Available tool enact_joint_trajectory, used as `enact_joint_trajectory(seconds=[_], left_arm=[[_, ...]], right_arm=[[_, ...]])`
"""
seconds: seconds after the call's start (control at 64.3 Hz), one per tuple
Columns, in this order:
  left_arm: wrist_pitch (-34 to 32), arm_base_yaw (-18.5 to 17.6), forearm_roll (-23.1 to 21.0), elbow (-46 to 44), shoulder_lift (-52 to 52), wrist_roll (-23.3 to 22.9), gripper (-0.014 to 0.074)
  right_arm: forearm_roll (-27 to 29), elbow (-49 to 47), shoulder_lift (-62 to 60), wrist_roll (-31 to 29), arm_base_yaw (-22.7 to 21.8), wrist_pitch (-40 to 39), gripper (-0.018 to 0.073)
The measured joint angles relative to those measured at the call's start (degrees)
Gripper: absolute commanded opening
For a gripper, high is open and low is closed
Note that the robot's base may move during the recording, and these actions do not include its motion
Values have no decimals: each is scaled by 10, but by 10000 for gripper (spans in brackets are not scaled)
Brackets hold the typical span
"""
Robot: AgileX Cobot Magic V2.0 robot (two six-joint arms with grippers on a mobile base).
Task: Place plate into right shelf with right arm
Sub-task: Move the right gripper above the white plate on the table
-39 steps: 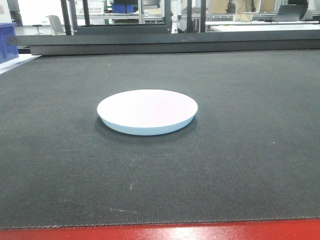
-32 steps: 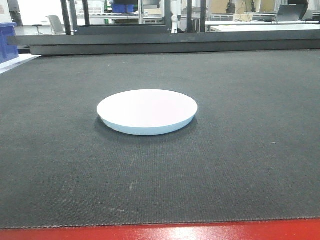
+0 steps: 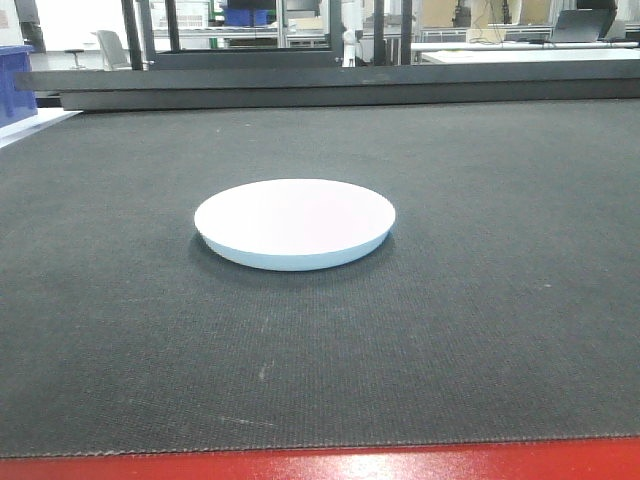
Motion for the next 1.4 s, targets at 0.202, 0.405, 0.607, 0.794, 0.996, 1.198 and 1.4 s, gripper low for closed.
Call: enact_joint_trajectory(seconds=[0.202, 0.405, 0.607, 0.794, 0.996, 1.198, 1.4], left_arm=[[0, 0, 0, 0, 0, 0, -47], [0, 0, 0, 0, 0, 0, -47], [0, 0, 0, 0, 0, 0, -47], [0, 0, 0, 0, 0, 0, -47], [0, 0, 0, 0, 0, 0, -47], [0, 0, 0, 0, 0, 0, -47], [0, 0, 0, 0, 0, 0, -47]], right_arm=[[0, 0, 0, 0, 0, -14, 50], [30, -54, 0, 13, 0, 26, 55], [32, -198, 80, 15, 0, 149, 359], [28, -278, 227, 16, 4, 172, 626], [15, -385, 400, 16, 43, 229, 623], [-10, -539, 585, 56, 147, 298, 623], [-78, -702, 782, 180, 241, 382, 623]])
